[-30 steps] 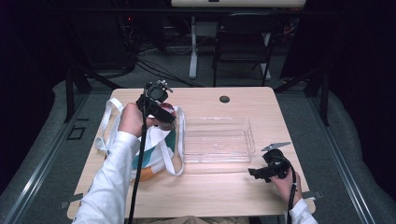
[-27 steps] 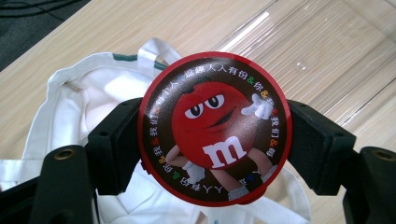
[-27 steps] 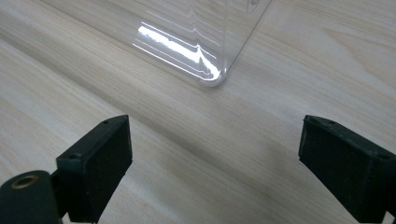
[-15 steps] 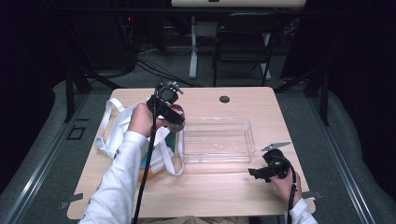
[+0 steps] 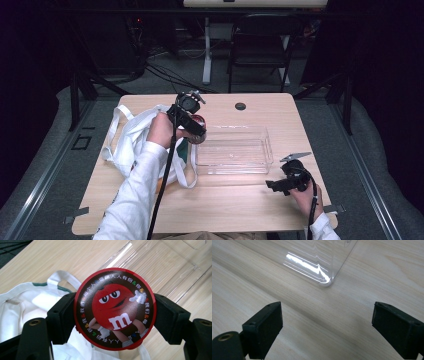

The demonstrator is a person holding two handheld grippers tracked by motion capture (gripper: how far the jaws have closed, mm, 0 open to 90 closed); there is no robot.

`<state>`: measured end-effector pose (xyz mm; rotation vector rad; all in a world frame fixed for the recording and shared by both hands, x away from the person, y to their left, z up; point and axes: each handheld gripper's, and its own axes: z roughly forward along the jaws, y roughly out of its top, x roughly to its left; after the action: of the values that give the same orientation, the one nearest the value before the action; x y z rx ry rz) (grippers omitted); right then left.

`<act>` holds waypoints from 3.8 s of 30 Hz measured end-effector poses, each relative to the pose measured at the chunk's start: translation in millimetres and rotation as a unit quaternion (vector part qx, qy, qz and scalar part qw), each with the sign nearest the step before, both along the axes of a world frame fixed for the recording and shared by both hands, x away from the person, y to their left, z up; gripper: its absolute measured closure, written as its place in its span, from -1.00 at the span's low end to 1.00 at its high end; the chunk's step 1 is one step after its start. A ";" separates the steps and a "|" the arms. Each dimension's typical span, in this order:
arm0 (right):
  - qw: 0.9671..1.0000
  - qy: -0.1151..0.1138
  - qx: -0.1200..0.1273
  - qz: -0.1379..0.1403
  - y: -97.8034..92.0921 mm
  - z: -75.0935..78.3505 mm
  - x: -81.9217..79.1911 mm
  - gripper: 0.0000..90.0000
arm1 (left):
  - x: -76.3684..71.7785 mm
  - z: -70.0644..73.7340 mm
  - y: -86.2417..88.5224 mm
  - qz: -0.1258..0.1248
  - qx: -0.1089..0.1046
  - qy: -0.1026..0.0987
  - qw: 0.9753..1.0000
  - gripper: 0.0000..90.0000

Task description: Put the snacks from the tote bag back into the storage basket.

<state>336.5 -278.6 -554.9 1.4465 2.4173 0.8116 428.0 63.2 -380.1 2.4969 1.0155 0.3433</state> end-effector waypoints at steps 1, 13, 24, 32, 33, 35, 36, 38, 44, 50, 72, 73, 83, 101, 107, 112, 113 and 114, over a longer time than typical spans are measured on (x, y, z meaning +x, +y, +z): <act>1.000 0.000 0.000 0.000 0.0 0.0 0.0 -0.79 | 0.3 -1.0 -1.5 -0.004 0.000 -0.001 1.000 -0.43; 1.000 0.001 -0.001 0.002 -0.2 0.3 0.0 -0.79 | 0.7 -15.9 -18.4 -0.016 -0.006 0.015 1.000 -0.43; 1.000 0.000 -0.002 0.001 0.1 0.3 -0.2 -0.79 | 2.2 -33.2 -25.4 -0.021 -0.006 0.030 0.999 -0.43; 1.000 0.001 -0.002 0.001 0.1 0.3 -0.2 -0.79 | 2.2 -44.4 -29.5 -0.023 -0.007 0.041 0.999 -0.43; 1.000 0.001 -0.002 0.001 0.1 0.3 -0.2 -0.79 | 2.2 -44.4 -29.5 -0.023 -0.007 0.041 0.999 -0.43; 1.000 0.000 -0.002 0.001 0.1 0.3 -0.3 -0.79 | 2.0 -49.2 -30.7 -0.024 -0.009 0.046 0.999 -0.43; 1.000 0.000 -0.002 0.001 0.1 0.3 -0.3 -0.79 | 2.0 -50.7 -31.0 -0.024 -0.008 0.046 0.999 -0.43; 1.000 0.001 -0.002 0.001 0.1 0.2 -0.2 -0.79 | 2.5 -53.6 -31.3 -0.026 -0.005 0.053 0.998 -0.43; 1.000 0.002 -0.001 0.002 -0.1 0.1 -0.1 -0.79 | 3.5 -64.3 -33.1 -0.024 -0.004 0.065 0.998 -0.43; 1.000 0.000 0.002 0.001 -0.3 -0.3 -0.1 -0.79 | 4.8 -74.5 -33.5 -0.024 0.001 0.074 0.997 -0.43; 1.000 0.001 0.000 0.002 -0.2 0.1 -0.2 -0.79 | 6.7 -105.5 -32.0 -0.024 0.014 0.107 0.994 -0.43; 1.000 0.001 -0.001 0.002 -0.3 0.1 -0.2 -0.79 | 7.0 -106.1 -31.8 -0.025 0.018 0.108 0.994 -0.43; 1.000 0.003 -0.005 0.004 -0.8 0.3 0.0 -0.79 | 6.2 -113.1 -36.4 -0.025 0.028 0.108 0.993 -0.43; 1.000 0.001 -0.001 0.003 0.4 0.3 -0.2 -0.78 | 3.5 -115.5 -41.6 -0.018 0.038 0.090 0.995 -0.43; 1.000 0.000 0.006 0.001 0.7 -0.8 0.8 -0.78 | 3.9 -115.4 -40.7 -0.014 0.031 0.091 0.995 -0.44; 1.000 0.000 0.007 0.004 1.3 -0.4 1.2 -0.78 | 3.4 -114.4 -39.3 -0.009 0.024 0.085 0.996 -0.49; 1.000 0.000 0.006 0.006 1.6 -0.1 1.0 -0.78 | 3.5 -114.2 -39.1 -0.008 0.023 0.084 0.996 -0.51; 1.000 -0.001 0.004 0.005 2.2 0.1 0.7 -0.78 | 3.5 -114.2 -39.1 -0.008 0.023 0.084 0.996 -0.52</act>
<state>337.3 -276.5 -554.8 1.4364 2.4251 0.8264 431.5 24.1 -494.3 2.6093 1.0619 0.1551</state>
